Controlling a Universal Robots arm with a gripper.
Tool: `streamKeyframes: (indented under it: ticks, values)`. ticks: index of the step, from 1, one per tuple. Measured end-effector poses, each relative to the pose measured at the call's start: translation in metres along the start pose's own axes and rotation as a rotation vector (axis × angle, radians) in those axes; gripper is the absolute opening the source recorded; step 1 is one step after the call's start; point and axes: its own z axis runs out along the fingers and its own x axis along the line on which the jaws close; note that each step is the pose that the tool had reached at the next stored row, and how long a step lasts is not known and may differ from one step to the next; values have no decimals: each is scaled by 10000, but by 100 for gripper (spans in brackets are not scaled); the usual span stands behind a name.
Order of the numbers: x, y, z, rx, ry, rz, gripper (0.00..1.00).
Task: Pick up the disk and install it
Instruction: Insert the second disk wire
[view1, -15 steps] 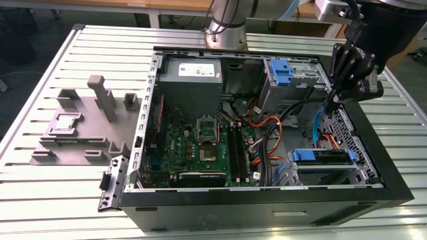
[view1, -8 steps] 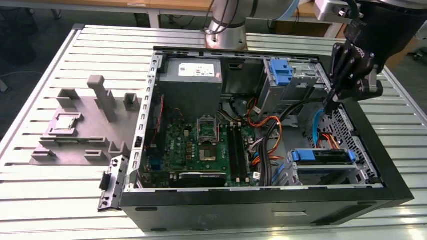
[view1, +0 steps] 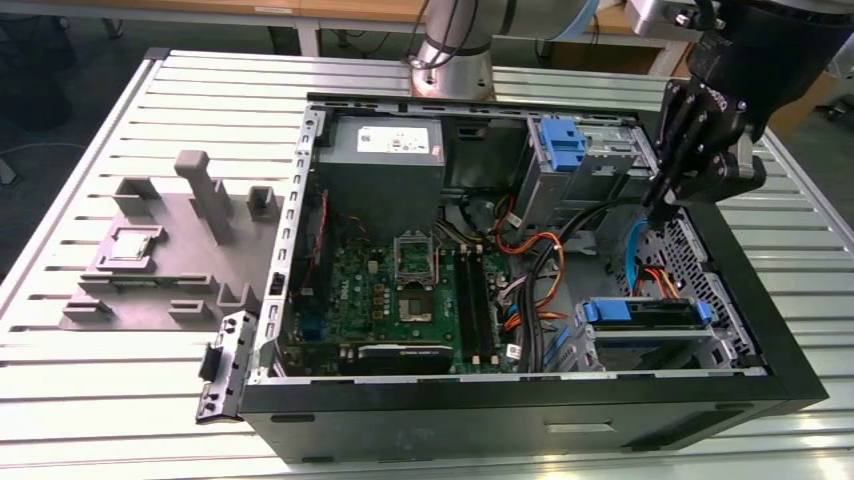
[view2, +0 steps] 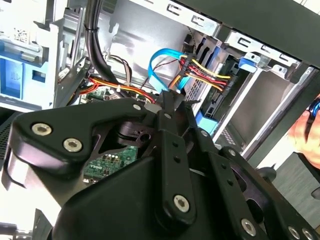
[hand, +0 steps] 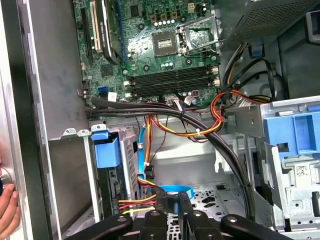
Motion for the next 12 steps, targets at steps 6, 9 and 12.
streamKeyframes:
  ticks: [6, 9, 12]
  values:
    - [-62, 1, -5, -30, 118, 28, 24]
    - [-89, -8, -5, -16, 344, 34, 24]
    - [-97, -19, 0, -11, 442, 38, 24]
